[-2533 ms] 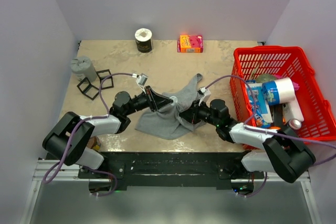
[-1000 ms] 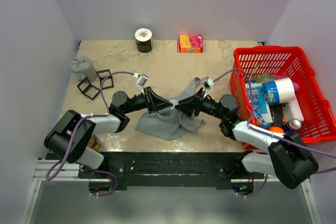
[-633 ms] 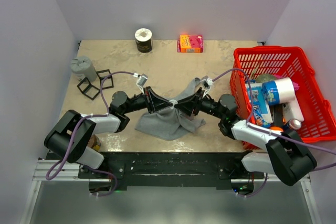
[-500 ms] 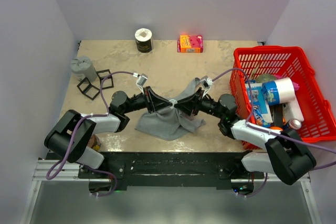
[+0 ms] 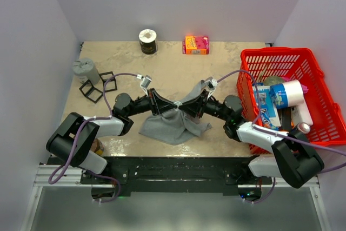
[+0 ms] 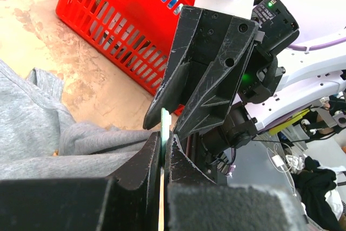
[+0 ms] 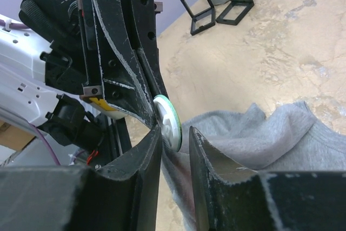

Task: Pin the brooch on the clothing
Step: Close the brooch on the flattened clothing.

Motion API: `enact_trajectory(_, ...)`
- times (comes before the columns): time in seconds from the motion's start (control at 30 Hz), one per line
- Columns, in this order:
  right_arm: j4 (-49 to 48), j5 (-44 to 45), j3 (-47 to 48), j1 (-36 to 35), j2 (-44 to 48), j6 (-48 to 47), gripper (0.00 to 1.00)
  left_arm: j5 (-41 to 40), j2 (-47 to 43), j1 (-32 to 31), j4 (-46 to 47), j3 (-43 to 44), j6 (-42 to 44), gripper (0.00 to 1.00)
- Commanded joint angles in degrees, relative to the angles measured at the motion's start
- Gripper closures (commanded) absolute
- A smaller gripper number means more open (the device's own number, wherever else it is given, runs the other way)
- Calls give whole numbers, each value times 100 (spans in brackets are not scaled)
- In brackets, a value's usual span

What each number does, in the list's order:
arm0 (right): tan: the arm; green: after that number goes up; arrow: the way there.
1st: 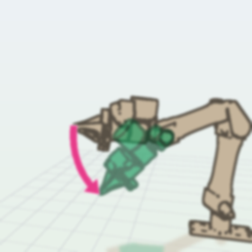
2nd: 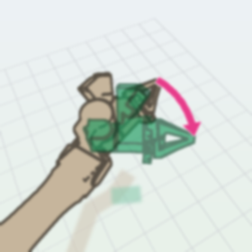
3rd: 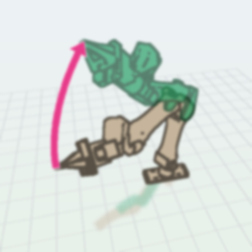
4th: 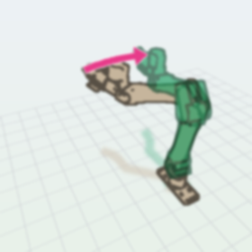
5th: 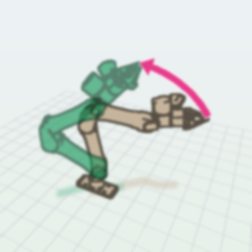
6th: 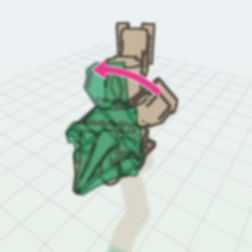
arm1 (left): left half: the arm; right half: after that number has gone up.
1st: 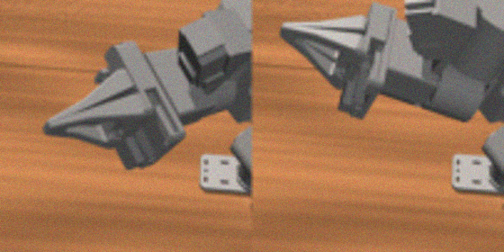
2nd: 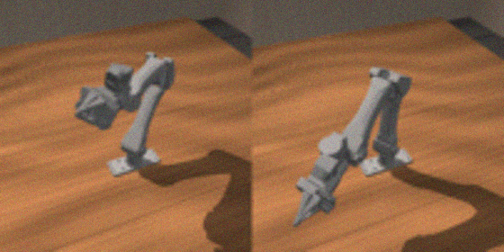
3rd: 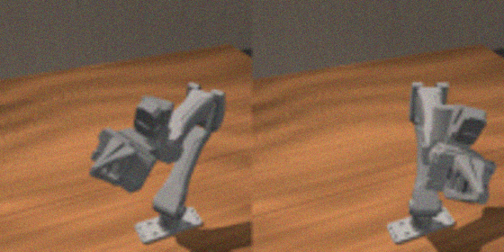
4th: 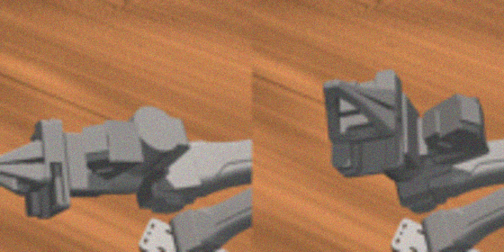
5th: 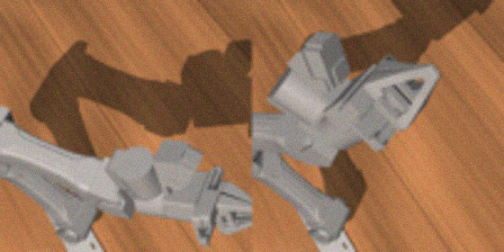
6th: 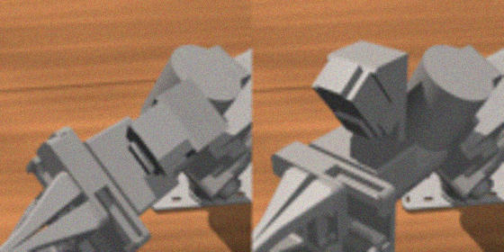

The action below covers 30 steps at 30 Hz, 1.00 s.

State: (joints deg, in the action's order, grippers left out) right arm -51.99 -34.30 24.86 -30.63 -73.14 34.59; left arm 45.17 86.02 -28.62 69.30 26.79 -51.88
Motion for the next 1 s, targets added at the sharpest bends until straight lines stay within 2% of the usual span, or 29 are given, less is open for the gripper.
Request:
enact_trajectory(0.0,-40,161,265,-22,-104,-110,72,256,-41,-47,471,178,-15,100)
enact_trajectory(0.57,874,627,607,-74,-314,-303,86,326,-76,-73,532,187,11,100)
enact_trajectory(0.97,1103,1083,476,-74,-113,-347,88,124,-94,-73,427,99,37,100)
